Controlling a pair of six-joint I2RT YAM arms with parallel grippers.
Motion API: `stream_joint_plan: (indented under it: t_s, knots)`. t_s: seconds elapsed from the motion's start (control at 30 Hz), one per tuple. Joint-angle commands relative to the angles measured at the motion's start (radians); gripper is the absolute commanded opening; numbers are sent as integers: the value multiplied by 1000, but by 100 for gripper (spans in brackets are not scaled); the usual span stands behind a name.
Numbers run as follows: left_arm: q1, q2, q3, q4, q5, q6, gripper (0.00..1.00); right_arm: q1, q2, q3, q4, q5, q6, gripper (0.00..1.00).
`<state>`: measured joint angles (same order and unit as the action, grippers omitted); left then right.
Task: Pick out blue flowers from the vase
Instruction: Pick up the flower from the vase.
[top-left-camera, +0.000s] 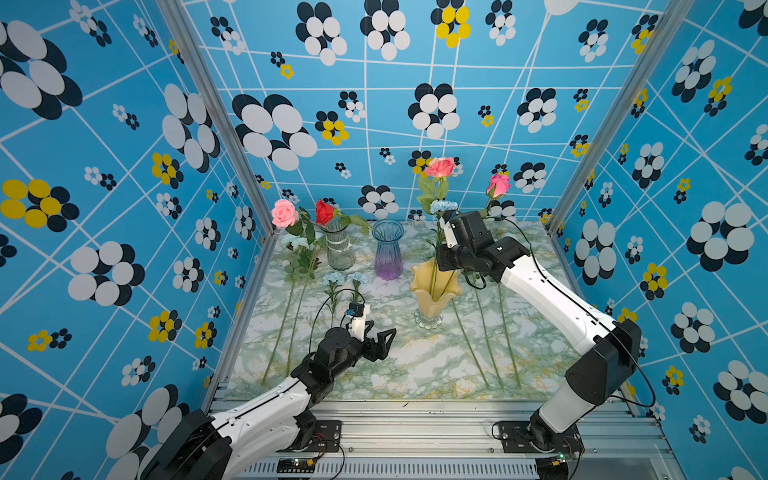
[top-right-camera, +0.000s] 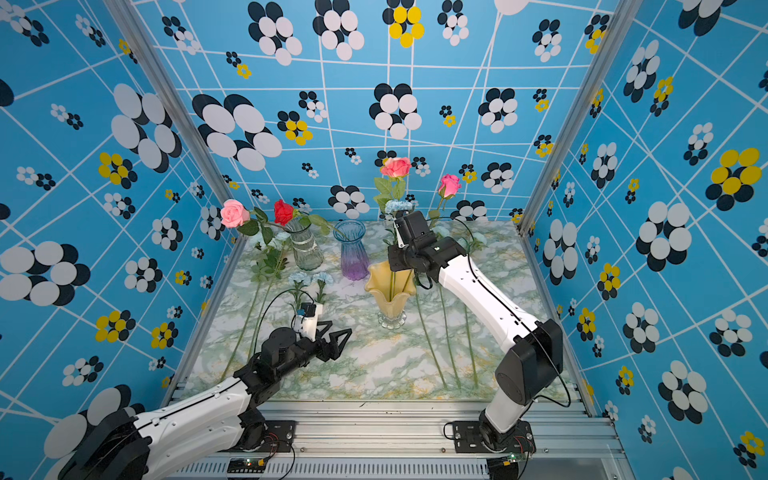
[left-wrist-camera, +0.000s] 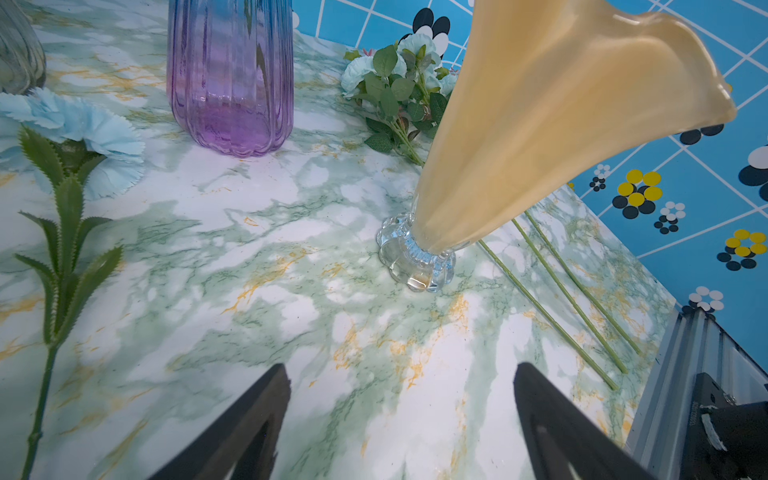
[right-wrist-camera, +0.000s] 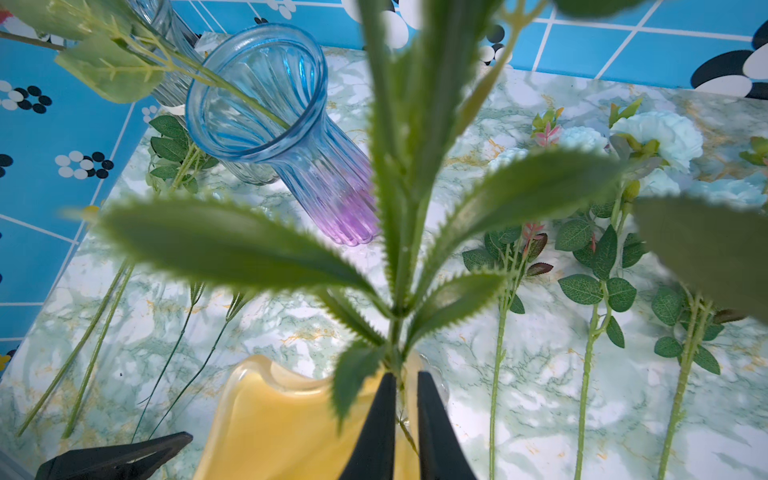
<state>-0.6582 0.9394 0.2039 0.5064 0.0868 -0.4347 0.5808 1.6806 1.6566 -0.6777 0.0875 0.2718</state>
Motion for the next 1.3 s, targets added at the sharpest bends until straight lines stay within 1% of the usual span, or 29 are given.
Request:
stream_joint_plan:
  t_s: [0.0, 0.2, 0.43, 0.8, 1.27]
  knots:
    - [9, 4, 8, 24, 2, -4, 87, -4, 20, 25, -6, -26, -16, 15]
    - [9, 8, 11, 23, 4, -4, 87, -4, 39, 31, 17, -56, -17, 17]
    - [11, 14, 12, 23, 10, -4, 87, -4, 37, 25, 23, -60, -24, 16]
    - [11, 22, 19, 20, 10, -2, 87, -4, -1, 0, 40, -63, -27, 0]
    - [11, 39, 32, 12, 10, -2, 87, -4, -121, -21, 14, -56, -30, 0]
